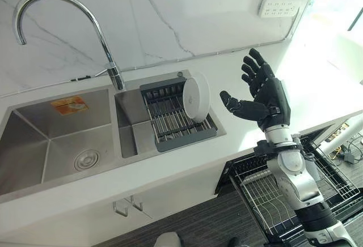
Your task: Place the dishes in the dishwasher.
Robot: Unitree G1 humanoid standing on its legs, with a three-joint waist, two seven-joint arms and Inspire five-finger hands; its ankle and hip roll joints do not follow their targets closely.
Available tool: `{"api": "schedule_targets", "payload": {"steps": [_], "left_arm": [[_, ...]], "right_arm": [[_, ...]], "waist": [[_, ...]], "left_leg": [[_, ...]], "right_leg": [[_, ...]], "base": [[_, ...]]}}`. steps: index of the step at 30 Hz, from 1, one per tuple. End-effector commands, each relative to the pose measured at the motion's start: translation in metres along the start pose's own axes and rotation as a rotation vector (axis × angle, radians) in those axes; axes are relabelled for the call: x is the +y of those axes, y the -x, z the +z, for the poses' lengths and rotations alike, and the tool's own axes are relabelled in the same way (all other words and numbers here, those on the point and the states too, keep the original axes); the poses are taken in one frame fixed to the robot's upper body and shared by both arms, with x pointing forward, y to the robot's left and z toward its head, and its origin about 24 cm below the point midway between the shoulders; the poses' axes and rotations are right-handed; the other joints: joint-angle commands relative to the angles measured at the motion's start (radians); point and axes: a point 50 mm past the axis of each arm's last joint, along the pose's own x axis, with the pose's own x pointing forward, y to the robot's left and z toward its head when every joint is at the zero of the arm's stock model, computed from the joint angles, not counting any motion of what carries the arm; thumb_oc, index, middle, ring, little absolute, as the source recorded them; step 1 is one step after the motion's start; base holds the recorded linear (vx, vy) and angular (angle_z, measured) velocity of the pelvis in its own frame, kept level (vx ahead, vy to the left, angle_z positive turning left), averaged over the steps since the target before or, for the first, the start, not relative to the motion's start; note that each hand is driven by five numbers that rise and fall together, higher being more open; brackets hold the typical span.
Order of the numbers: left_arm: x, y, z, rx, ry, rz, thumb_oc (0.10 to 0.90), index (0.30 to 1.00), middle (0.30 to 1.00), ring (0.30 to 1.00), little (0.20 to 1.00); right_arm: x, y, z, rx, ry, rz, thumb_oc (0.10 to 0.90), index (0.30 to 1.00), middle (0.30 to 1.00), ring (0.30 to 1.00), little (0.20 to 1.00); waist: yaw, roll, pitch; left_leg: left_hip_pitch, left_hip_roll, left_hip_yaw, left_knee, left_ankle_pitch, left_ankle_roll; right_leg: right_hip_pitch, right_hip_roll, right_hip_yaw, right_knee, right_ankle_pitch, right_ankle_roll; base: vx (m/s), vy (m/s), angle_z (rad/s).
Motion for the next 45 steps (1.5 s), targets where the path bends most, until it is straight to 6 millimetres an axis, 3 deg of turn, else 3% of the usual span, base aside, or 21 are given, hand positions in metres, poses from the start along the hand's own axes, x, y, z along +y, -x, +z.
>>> {"api": "schedule_targets", "payload": {"steps": [1,18,26,31,37,45], "left_arm": [[0.026,-0.001,-0.014,0.087,-0.099,0.103,0.800,0.900,0.900,0.900,0.900],[0.029,0.001,-0.007,0.103,-0.119,0.124,0.800,0.900,0.900,0.900,0.900],[0.035,0.002,-0.001,0.102,-0.148,0.135,0.800,0.900,0.900,0.900,0.900],[0.026,0.002,-0.002,0.104,-0.159,0.120,0.800,0.900,0.900,0.900,0.900],[0.027,0.001,-0.005,0.082,-0.193,0.119,0.800,0.900,0.900,0.900,0.900],[0.031,0.001,-0.009,0.079,-0.201,0.123,0.800,0.900,0.900,0.900,0.900]], "right_arm": [[0.006,-0.030,0.044,-0.206,-0.062,0.052,0.800,0.900,0.900,0.900,0.900],[-0.010,-0.051,0.033,-0.181,-0.028,-0.129,0.800,0.900,0.900,0.900,0.900],[-0.015,-0.063,0.023,-0.103,-0.037,-0.134,0.800,0.900,0.900,0.900,0.900],[-0.020,-0.071,0.026,-0.088,-0.009,-0.180,0.800,0.900,0.900,0.900,0.900],[-0.055,-0.075,0.030,-0.089,0.005,-0.289,0.800,0.900,0.900,0.900,0.900],[-0.069,-0.075,0.029,-0.082,-0.020,-0.346,0.800,0.900,0.900,0.900,0.900]], "waist": [[0.006,-0.009,0.007],[0.041,-0.014,-0.011],[0.064,-0.022,-0.015],[0.081,-0.010,-0.009],[0.107,-0.003,-0.002],[0.122,0.002,0.005]], "left_leg": [[0.002,-0.005,-0.039,-0.107,-0.022,-0.042],[0.007,-0.035,-0.078,-0.107,-0.020,-0.033],[0.003,-0.045,-0.098,-0.107,-0.013,-0.033],[0.008,-0.054,-0.119,-0.107,-0.009,-0.034],[-0.014,-0.057,-0.132,-0.107,0.005,-0.038],[-0.021,-0.067,-0.150,-0.107,0.010,-0.037]], "right_leg": [[0.081,-0.064,-0.011,0.052,-0.179,0.096],[0.111,-0.076,-0.039,0.052,-0.171,0.103],[0.125,-0.079,-0.056,0.052,-0.169,0.106],[0.135,-0.077,-0.062,0.052,-0.171,0.103],[0.143,-0.080,-0.080,0.052,-0.173,0.108],[0.146,-0.083,-0.081,0.052,-0.172,0.111]], "base": [[-0.01,0.023,0.09],[0.00,0.004,0.10],[0.02,-0.003,0.14],[0.03,0.013,0.08],[0.01,-0.005,0.10],[0.01,-0.004,0.05]]}}
